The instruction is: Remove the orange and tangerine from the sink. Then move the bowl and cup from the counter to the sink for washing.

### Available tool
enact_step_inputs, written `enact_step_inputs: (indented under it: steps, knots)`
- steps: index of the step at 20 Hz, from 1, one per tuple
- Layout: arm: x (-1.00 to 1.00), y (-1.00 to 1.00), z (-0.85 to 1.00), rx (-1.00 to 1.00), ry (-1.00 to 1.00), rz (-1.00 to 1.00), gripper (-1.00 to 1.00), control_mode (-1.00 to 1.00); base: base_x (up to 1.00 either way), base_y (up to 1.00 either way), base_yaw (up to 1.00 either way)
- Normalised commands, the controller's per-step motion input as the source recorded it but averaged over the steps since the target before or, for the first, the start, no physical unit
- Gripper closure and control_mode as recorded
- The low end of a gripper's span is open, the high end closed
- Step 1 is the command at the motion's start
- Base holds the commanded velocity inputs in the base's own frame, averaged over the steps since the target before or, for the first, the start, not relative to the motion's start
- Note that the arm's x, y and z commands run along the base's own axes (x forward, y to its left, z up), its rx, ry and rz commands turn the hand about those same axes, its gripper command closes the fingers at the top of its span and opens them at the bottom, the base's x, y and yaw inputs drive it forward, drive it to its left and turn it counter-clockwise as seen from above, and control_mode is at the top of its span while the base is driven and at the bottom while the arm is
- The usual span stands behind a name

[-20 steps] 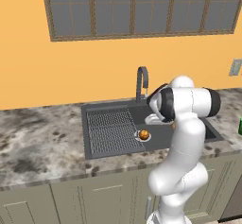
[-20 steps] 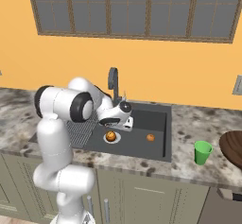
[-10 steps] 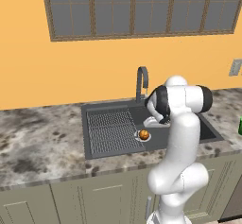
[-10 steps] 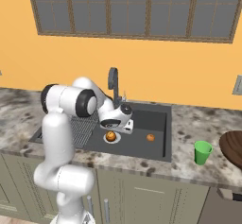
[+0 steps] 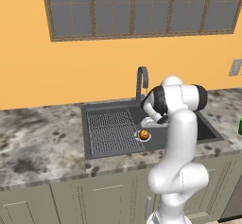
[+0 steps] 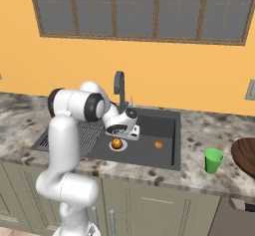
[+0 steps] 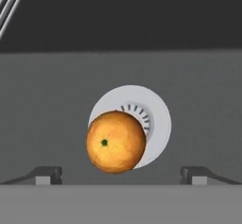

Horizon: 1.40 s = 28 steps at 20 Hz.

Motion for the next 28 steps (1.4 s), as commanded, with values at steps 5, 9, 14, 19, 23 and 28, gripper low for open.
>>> enact_step_inputs:
  steps: [5, 9, 14, 19, 23, 28]
  knots:
    - [0.14, 0.07, -0.2, 0.0, 0.04, 0.0, -1.0, -1.0, 0.0, 0.0, 0.0]
    - [0.14, 0.09, -0.22, 0.0, 0.05, 0.0, -1.0, -1.0, 0.0, 0.0, 0.0]
    - [0.12, 0.08, -0.2, 0.0, 0.05, 0.0, -1.0, -1.0, 0.0, 0.0, 0.0]
    - [0.07, 0.05, -0.18, 0.0, 0.06, 0.0, -1.0, -1.0, 0.0, 0.0, 0.0]
    - [0.12, 0.06, -0.17, 0.0, 0.02, 0.0, -1.0, -1.0, 0.0, 0.0, 0.0]
    - [0.08, 0.03, -0.16, 0.0, 0.04, 0.0, -1.0, -1.0, 0.0, 0.0, 0.0]
